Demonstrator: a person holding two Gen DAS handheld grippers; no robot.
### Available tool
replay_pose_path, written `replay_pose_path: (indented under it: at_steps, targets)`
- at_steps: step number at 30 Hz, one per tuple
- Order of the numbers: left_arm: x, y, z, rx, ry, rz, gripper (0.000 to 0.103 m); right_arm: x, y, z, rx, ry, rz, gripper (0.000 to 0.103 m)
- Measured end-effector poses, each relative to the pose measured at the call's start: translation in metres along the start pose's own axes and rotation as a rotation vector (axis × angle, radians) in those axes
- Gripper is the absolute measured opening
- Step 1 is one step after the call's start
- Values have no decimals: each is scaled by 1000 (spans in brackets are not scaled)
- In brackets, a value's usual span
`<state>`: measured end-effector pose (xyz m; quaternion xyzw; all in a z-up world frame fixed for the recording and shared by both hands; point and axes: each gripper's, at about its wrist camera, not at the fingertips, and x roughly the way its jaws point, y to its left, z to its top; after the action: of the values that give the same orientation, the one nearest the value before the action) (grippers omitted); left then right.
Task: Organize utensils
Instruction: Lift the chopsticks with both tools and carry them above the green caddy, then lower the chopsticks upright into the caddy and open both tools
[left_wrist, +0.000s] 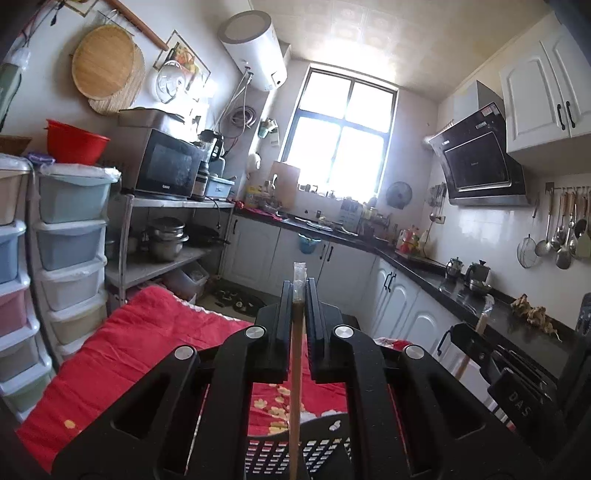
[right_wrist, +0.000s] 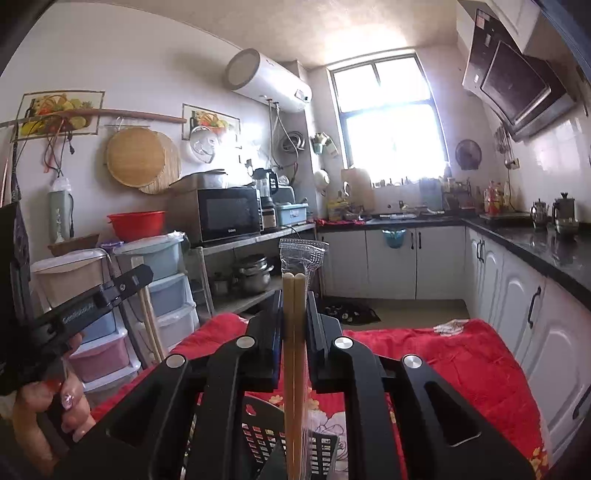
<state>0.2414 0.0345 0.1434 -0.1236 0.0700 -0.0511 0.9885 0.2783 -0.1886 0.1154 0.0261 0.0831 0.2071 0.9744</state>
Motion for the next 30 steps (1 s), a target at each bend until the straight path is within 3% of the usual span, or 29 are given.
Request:
replay_pose_path:
  at_steps: [2, 7, 14, 18, 23, 30]
  targets:
    - [0, -1, -4, 3, 6, -6, 4, 3, -3, -3, 10, 16, -9, 12]
    - [-1, -4, -11, 22, 13, -10, 6, 2, -6, -6, 15, 25, -13, 27]
    - [-8, -4, -13, 15, 37, -4, 43, -2, -9, -11, 10, 69, -8, 48]
    - [-17, -4, -12, 9, 45, 0, 58, -13, -14, -13, 15, 91, -12, 58]
    - [-33, -3, -11, -16, 45, -15, 92, -28, -17, -12, 15, 118, -28, 67]
    - [-51, -1, -13, -32, 58, -8, 92, -57, -11, -11, -11, 94, -58, 78]
